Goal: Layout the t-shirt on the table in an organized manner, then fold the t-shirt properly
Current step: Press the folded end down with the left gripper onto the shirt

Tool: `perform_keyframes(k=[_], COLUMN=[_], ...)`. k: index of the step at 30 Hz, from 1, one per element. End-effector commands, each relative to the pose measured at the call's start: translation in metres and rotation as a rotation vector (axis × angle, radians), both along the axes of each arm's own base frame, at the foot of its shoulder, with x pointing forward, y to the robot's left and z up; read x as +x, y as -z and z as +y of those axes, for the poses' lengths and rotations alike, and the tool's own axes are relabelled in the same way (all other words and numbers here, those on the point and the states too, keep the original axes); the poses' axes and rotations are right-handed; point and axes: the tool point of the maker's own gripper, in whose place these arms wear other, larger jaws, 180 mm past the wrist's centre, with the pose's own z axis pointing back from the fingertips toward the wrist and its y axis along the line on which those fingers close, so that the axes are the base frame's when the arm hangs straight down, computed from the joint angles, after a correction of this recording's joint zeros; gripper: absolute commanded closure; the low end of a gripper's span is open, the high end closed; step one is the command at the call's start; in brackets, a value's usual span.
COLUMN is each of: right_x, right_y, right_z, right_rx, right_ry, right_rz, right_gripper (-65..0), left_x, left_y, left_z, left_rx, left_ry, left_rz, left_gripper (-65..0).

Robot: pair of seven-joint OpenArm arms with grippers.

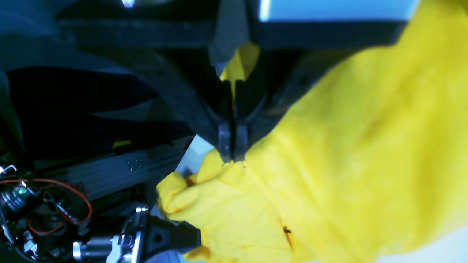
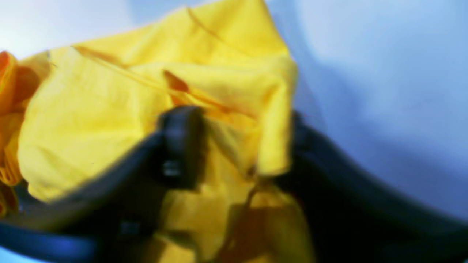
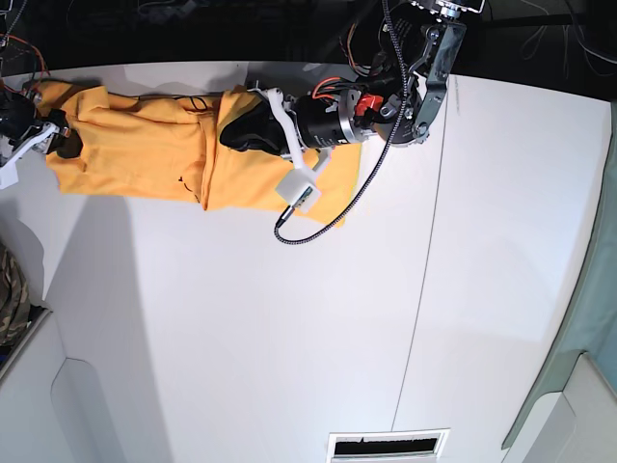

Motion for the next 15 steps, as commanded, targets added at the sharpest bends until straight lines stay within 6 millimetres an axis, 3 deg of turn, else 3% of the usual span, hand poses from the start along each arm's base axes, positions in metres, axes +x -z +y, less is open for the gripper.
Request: perform_keyframes(k=[1, 3, 10, 15], right_x=[0.001, 0.003, 0.010, 0.013], right_y=[-0.004, -0.007, -0.023, -0.043], right_z=[-0.008, -0.010, -0.038, -0.073], right_rx=[-0.019, -0.020, -0.037, -0.075], right_ry=[-0.011, -0.005, 0.086, 0.163], right_rz=[0.004, -0.005, -0.060, -0.109], right_gripper=[-10.0, 0.0, 0.0, 0.0], left_x=[0.012, 0.019, 0.033, 0.044], left_y=[-0.017, -0.019, -0.026, -0.021], left_z=[-0.005, -0.003, 0.001, 0.023], left_rx=[-0.043, -0.033, -0.014, 0.044], left_ry=[-0.001, -0.002, 0.006, 0.009], left_rz=[-0.052, -0.070, -0.101, -0.132], left_gripper=[0.0, 0.0, 0.0, 0.0])
